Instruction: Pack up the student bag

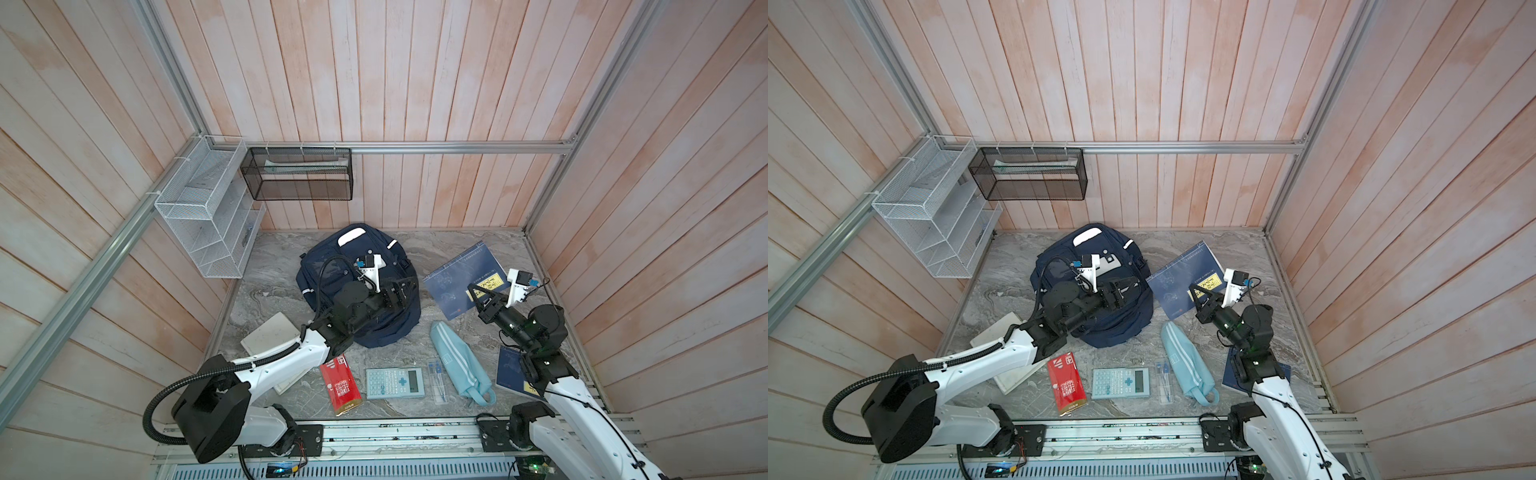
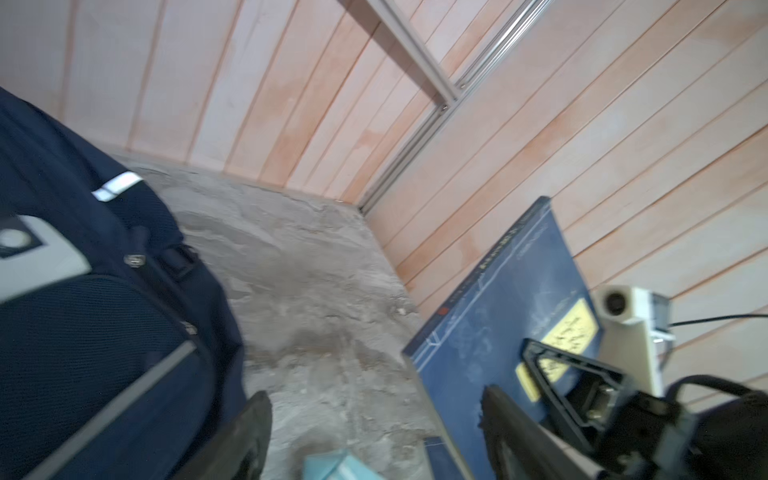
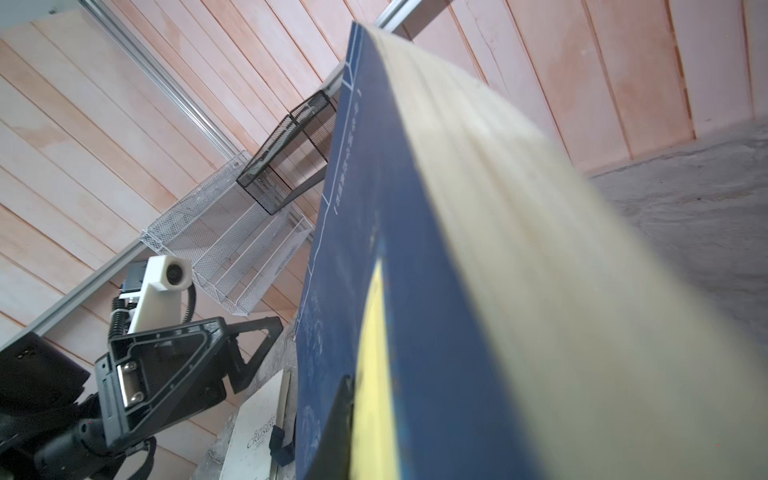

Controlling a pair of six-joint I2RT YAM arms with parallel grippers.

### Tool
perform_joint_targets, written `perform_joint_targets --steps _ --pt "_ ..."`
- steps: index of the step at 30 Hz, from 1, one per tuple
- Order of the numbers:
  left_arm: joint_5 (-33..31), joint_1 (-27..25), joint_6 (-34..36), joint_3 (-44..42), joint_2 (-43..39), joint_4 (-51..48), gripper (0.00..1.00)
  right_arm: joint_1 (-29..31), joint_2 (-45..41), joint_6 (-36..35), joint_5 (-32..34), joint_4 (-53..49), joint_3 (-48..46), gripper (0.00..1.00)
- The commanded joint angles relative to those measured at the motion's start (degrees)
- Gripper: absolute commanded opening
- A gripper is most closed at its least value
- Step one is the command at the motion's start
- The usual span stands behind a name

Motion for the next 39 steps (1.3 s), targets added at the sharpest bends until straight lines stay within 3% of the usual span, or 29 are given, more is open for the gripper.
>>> perform_joint_targets --steps 1,4,6,18,20,21,22,23,25,29,33,39 --pt "-4.88 1.52 15.26 0.85 3.22 -17.59 0.78 -1.13 1.40 -3.02 0.37 -5.93 3.14 0.00" --pt "-4.35 1.69 23.42 4.62 9.69 -24.17 0.78 -2.34 4.20 -1.70 -2.84 -5.75 3.85 0.00" --pt "-8.61 0.65 26.08 7.83 13.90 -28.14 0.79 -3.34 5.38 -0.94 -5.22 -5.44 4.27 0.00" --pt "-15.22 1.39 29.52 13.31 26.99 -28.77 0.76 -3.65 11.89 0.23 -6.99 0.72 2.75 0.00" --pt "-14.92 1.36 29.75 14.99 29.25 -29.66 0.61 -3.60 14.99 0.17 -8.83 1.93 3.10 0.00" --pt "-14.47 1.33 29.74 16.05 29.52 -30.45 0.39 -3.49 16.76 -0.23 -10.18 2.12 3.41 0.00" --pt "-13.98 1.40 29.74 17.03 28.83 -31.35 0.10 -3.51 18.27 -0.46 -11.89 2.13 3.78 0.00" --pt "-13.36 1.46 29.38 17.56 27.62 -31.48 0.00 -3.19 19.34 -0.27 -13.26 2.15 3.92 0.00" --pt "-9.29 2.29 28.34 20.65 24.01 -33.94 0.00 -1.79 20.25 0.91 -13.81 1.36 3.94 0.00" --pt "-7.12 2.68 27.32 28.70 18.41 -39.27 0.00 5.29 22.39 2.05 -10.71 -1.51 5.51 0.00" --pt "-6.61 3.39 26.78 37.46 17.73 -45.52 0.00 11.64 29.69 6.34 -7.18 3.28 6.43 0.00" --pt "-1.71 5.21 26.51 44.22 18.53 -47.94 0.00 12.47 43.70 12.26 -8.66 17.40 9.78 0.00"
